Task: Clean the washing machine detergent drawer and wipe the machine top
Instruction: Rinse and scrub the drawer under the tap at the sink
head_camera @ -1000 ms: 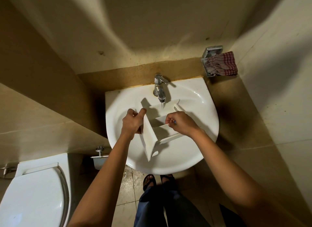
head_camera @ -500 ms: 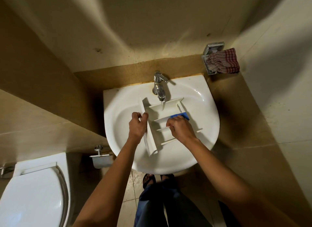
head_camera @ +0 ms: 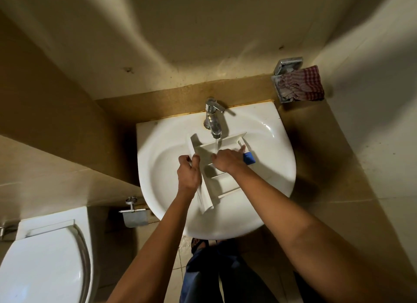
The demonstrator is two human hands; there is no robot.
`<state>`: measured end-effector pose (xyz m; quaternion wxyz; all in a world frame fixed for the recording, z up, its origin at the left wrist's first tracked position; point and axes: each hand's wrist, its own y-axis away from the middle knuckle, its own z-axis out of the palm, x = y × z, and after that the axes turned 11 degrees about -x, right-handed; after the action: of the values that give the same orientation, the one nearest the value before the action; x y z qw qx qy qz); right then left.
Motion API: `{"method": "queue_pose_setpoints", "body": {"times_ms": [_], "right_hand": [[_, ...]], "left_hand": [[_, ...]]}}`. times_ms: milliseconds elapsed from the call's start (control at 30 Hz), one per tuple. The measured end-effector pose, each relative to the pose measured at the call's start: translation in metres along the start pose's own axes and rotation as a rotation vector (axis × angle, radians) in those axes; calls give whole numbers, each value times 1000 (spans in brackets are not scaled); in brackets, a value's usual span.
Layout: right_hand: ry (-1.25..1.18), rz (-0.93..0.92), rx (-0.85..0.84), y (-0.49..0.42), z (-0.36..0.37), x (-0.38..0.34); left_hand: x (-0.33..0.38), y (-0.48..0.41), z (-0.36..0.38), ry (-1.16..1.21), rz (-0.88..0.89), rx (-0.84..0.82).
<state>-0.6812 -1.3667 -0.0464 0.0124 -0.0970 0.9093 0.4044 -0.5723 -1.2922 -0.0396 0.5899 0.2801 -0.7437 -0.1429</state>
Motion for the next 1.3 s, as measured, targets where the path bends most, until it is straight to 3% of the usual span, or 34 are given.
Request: {"method": "queue_pose_setpoints", "body": {"times_ms": [100,233,367,467,600,700,833,933,1100,1233,1300], "right_hand": [[-44,-182,-30,2,5,-21],[-177,-352,10,7,7,12],[-103,-147,97,-7,-1,55],[-84,-56,26,-22,-8,46],[-119,-244,-116,-25,-1,-5],[-124,-318,-119,-21,0,-14],[-45,-74,-18,-24,-9,20],[-186,55,58,-31,-11,29],[-276,-31,86,-32,-9,10],[-149,-265,-148,-26,-4,5],[-86,-219,-177,-25,-10,11]], "left_hand": [[2,3,3,32,0,24],[0,3,2,27,21,41],[-1,1,3,36,4,52],[-1,2,5,55,-1,63],[-2,3,3,87,-28,59],[-6,-1,1,132,-66,45],[-5,-3,0,197,-246,105],[-3,-4,5,240,-387,70],[7,-8,17,195,-368,-3],[9,-10,17,89,-387,30],[9,-9,16,89,-405,24]]}}
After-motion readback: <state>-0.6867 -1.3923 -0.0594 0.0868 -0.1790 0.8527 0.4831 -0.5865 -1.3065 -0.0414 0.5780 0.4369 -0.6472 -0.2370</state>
